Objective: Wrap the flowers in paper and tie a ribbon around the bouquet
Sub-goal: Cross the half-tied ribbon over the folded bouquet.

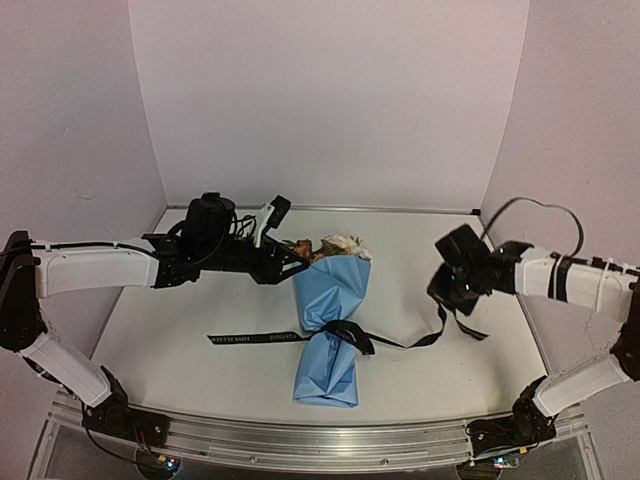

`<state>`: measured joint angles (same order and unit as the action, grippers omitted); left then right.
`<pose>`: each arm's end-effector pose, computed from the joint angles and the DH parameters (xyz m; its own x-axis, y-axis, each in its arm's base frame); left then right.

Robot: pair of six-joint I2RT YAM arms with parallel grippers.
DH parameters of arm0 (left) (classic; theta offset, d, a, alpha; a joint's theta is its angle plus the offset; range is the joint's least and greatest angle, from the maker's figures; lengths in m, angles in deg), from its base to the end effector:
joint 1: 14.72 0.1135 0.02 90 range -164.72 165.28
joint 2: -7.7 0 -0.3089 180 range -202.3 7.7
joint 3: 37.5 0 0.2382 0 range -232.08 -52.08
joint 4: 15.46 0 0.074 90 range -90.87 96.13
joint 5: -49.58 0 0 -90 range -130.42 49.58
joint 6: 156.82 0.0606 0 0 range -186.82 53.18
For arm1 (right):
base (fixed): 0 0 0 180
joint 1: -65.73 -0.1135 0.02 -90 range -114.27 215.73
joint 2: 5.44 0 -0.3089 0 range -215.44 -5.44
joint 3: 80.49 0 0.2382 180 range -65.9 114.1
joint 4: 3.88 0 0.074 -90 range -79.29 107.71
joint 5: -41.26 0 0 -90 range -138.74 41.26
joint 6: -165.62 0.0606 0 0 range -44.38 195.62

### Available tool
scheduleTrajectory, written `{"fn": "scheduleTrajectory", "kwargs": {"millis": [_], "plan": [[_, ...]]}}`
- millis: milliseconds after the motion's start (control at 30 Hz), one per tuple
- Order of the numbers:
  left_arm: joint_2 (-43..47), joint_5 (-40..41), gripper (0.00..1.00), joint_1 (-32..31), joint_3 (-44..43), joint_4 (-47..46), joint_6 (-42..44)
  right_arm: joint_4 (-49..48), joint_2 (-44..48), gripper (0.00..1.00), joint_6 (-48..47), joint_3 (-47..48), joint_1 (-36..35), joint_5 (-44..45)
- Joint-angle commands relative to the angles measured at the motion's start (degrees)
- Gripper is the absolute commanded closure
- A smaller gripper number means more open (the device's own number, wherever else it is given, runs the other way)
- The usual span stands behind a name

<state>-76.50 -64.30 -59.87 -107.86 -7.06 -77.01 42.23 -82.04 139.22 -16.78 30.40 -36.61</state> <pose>0.2223 -0.2582 0.3149 -0.4242 0.1970 -0.8839 0.8509 0.4207 -0.3146 0.2107 0.1337 0.2466 -0.7383 0.5501 -0.3903 0.4143 0.8265 0.3812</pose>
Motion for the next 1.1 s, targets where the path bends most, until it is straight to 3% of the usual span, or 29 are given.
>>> {"fn": "scheduleTrajectory", "kwargs": {"millis": [0, 133, 300, 467, 633, 1067], "plan": [[1.31, -11.95, 0.53, 5.27, -4.38, -2.49, -5.24, -2.18, -9.99, 1.0, -27.74, 23.66, -0.5, -30.62], [2.46, -14.42, 0.52, 5.66, -3.87, -3.62, 3.7, 1.79, -17.13, 1.0, -32.36, 37.07, -2.0, -46.71], [4.14, -10.86, 0.53, 5.69, 0.63, -9.28, 20.3, 4.15, -20.37, 1.0, -37.47, 42.86, -3.63, -56.67], [-0.53, -14.32, 0.53, 5.62, -2.93, -7.18, 32.01, 7.98, -21.1, 1.0, -41.9, 46.85, -6.09, -60.71], [-3.43, -17.05, 0.51, 5.51, -4.74, -7.91, 34.35, 9.7, -21.8, 1.0, -43.56, 48.29, -7.33, -61.6], [-5.5, -23.65, 0.49, 2.43, -10.27, 1.24, 36.6, 13.51, -23.24, 1.0, -47.55, 50.7, -7.73, -58.58]]}}
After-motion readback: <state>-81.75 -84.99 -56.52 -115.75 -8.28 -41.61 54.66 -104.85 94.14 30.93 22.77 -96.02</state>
